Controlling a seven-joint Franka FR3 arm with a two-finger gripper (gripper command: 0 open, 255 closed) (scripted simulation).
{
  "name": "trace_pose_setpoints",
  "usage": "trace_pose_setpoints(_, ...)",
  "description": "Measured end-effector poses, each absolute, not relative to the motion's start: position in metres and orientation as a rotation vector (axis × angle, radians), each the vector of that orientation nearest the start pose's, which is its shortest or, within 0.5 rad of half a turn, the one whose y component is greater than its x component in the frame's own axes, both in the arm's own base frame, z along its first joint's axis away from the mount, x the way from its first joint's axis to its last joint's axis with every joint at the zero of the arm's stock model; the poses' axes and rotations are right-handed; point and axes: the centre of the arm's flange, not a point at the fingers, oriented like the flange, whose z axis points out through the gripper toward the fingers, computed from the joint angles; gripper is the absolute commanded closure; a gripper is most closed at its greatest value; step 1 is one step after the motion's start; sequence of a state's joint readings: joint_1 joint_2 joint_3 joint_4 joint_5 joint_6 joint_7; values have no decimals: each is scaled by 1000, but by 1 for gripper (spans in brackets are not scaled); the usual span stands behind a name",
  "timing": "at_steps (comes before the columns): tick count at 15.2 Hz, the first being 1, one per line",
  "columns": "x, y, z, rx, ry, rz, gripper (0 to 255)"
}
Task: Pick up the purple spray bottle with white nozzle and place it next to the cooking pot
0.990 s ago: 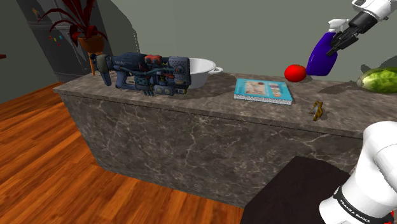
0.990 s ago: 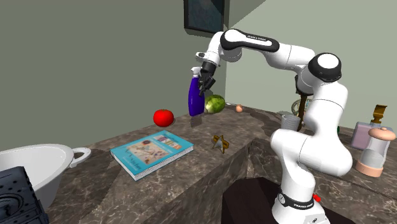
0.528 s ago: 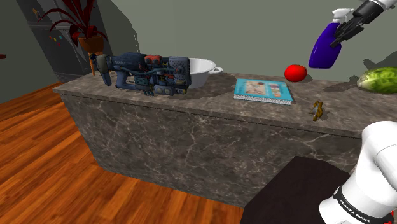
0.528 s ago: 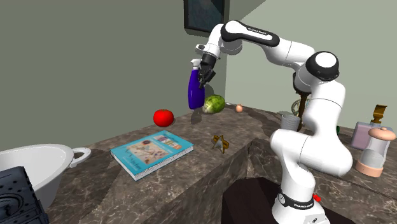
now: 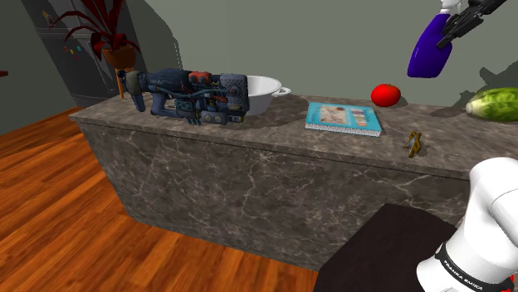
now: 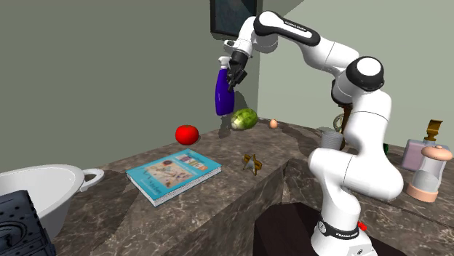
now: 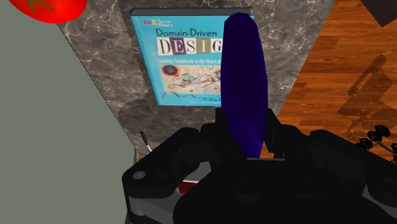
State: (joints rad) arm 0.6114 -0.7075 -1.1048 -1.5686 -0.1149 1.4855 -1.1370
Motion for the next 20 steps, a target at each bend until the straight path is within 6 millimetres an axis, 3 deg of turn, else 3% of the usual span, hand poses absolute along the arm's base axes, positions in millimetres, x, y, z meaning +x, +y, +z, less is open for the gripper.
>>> trace_pose_setpoints(15,275,-409,780,-2705,-906,-788,255)
trace_pose_setpoints(20,309,-371,783,-2704,-908,-787,255)
